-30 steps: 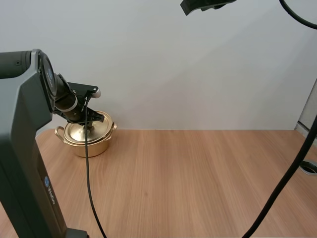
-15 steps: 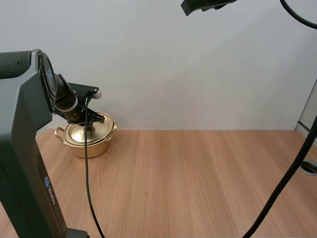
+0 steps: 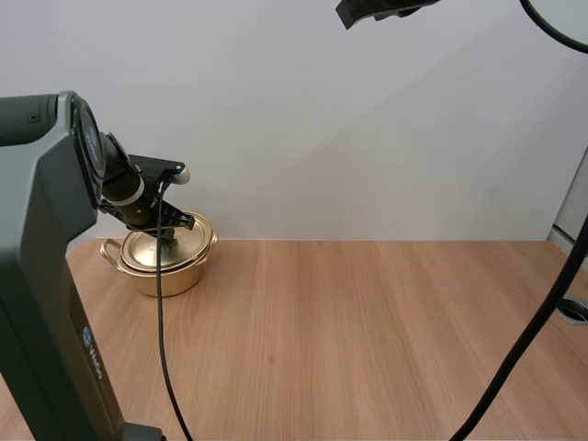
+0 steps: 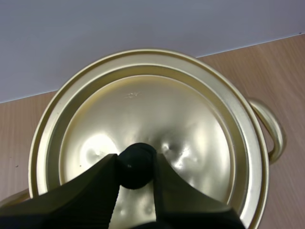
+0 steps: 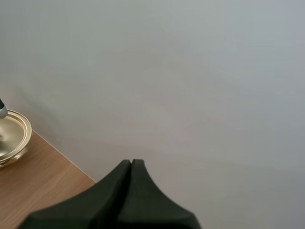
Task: Open the pot, put the car inside, and close it
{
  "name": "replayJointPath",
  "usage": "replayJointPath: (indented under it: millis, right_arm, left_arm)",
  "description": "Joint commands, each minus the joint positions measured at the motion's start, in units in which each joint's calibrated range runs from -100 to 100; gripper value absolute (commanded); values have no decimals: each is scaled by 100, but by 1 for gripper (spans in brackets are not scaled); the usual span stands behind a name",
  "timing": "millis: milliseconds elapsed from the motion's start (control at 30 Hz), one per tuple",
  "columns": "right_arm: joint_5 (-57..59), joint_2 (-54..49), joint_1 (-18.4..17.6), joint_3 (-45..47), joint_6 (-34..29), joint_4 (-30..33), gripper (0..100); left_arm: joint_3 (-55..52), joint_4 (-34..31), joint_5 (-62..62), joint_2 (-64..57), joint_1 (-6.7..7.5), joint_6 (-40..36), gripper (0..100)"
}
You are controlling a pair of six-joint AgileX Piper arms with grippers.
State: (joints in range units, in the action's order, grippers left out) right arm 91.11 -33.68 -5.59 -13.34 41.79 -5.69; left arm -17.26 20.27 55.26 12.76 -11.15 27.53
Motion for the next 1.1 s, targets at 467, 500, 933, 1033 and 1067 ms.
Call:
replayJointPath:
  millis: [467,500,933,1033,1067]
  right_arm:
    - [-4,9,6,-4,-5,0,0]
    - [-4,9,6,-4,-5,0,0]
    - [17,9,6,-4,-26,0,0]
    - [37,9,6,-4,-26,0,0]
    - [55,9,6,-4,-26,0,0]
  left_arm:
    - [82,-704,221,8,3,-249,0]
    - [82,-690,212,8,3,-249,0]
    - [82,-178,519,8,3,14,36]
    - [82,-178,558,8,3,-23,36]
    - [82,-178,599,8,3,-22,36]
